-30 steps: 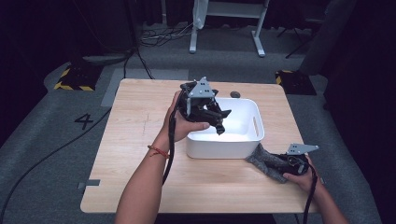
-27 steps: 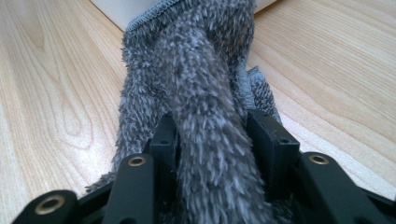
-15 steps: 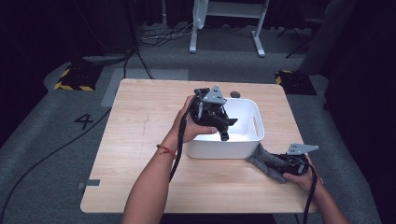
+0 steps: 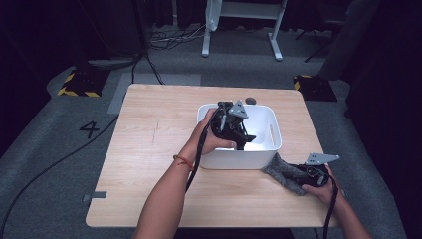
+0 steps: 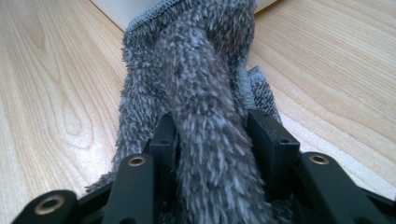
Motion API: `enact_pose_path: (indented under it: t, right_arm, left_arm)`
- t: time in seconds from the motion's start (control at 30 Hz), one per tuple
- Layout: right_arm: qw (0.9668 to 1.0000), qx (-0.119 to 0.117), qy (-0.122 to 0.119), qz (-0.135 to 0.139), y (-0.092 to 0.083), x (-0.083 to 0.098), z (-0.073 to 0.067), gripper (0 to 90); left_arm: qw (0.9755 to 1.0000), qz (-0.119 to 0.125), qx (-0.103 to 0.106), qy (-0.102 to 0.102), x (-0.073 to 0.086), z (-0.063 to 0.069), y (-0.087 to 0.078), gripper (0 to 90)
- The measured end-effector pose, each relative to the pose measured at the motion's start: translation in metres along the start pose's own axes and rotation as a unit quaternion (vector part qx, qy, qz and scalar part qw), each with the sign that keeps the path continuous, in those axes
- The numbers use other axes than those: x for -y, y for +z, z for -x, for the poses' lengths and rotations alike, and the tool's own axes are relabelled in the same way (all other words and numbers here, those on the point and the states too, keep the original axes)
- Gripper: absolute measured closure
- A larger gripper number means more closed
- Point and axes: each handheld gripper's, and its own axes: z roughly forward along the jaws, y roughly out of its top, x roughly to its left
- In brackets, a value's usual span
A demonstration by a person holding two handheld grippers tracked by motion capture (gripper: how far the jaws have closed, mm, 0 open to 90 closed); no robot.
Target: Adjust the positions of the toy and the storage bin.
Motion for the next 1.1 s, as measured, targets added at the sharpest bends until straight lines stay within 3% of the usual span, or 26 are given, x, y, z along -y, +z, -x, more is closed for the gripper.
enact_pose_path:
  t: [0.37,0.5,0.63,1.0,1.1]
  right_arm:
    - [1.0000,0.000,0.000,0.000,0.000,0.000,0.000,57.4]
    - [1.0000,0.000,0.000,0.000,0.000,0.000,0.000,57.4]
    - [1.0000,0.000,0.000,0.000,0.000,0.000,0.000,57.4]
    - [1.0000,-0.001,0.000,0.000,0.000,0.000,0.000,57.3]
    - [1.0000,-0.003,0.002,0.000,0.000,0.000,0.001,57.3]
  left_arm:
    - [0.9994,-0.029,0.011,-0.017,0.007,-0.003,0.015,24.6]
    - [0.9986,-0.049,0.012,-0.012,0.006,-0.005,0.018,24.6]
    - [0.9964,-0.083,0.016,-0.004,0.005,-0.007,0.022,24.6]
    - [0.9913,-0.130,0.023,0.004,0.006,-0.010,0.028,24.6]
    - [0.9885,-0.149,0.025,0.010,0.005,-0.009,0.032,24.5]
